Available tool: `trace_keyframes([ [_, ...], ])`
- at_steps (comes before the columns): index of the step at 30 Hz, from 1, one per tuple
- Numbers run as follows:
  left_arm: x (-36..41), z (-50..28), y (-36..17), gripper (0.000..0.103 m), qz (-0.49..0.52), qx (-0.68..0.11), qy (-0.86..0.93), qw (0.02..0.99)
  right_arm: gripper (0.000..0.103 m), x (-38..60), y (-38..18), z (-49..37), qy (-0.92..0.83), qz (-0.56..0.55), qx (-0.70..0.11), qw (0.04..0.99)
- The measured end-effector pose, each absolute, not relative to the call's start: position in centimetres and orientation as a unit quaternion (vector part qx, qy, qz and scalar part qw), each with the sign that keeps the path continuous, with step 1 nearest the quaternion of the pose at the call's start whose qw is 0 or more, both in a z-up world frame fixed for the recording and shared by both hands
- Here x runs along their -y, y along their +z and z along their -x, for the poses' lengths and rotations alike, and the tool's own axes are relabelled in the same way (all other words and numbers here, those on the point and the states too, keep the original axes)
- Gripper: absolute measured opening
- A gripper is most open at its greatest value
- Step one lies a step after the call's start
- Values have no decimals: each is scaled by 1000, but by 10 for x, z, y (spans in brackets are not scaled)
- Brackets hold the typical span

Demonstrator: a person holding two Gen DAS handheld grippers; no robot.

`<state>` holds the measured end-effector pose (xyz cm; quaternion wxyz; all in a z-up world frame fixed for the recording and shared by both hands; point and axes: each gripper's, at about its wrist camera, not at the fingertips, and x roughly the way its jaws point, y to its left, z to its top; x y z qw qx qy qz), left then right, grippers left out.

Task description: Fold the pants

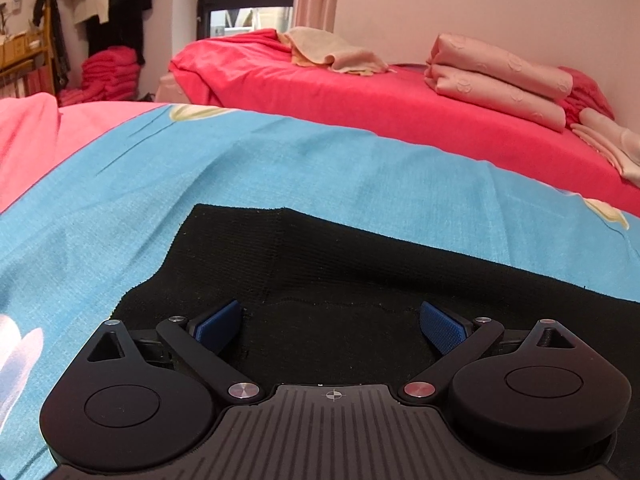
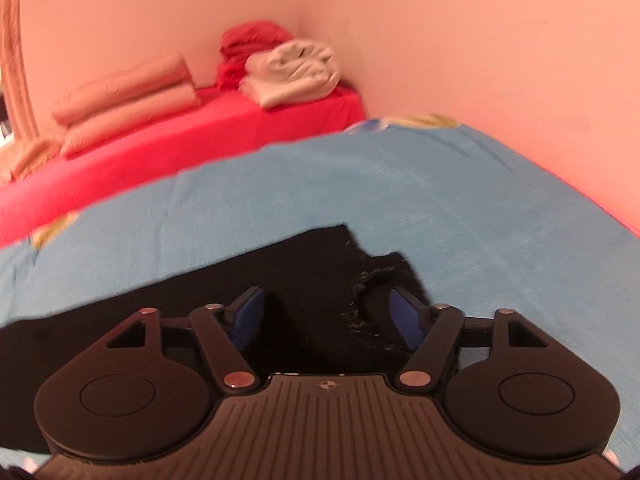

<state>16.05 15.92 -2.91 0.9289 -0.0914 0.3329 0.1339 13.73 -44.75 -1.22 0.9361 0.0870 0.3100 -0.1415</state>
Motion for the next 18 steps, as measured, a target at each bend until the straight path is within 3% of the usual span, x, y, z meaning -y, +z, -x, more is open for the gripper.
trace_keyframes([
  [2,-160,-160,-29,103,92,-332,134,929,27,443,-10,-139,-121,-89,-318,936],
  [3,-160,-160,-29,103,92,-332,134,929,15,440,-5,-139,-123,-73,-318,937],
  [4,-160,-160,-29,103,91,-332,134,929,12,435,5,-135,-125,-53,-315,939],
  [10,-161,-159,-29,103,93,-330,135,930,13,432,56,-121,-109,-36,-229,967],
  [13,-161,-160,-29,103,92,-330,135,930,29,451,35,-145,-134,-47,-257,956],
  [16,-161,-159,-29,103,91,-330,135,930,16,471,1,-166,-167,-46,-321,931],
  [18,-160,-160,-29,103,91,-330,136,930,18,478,-2,-162,-169,-52,-313,933],
])
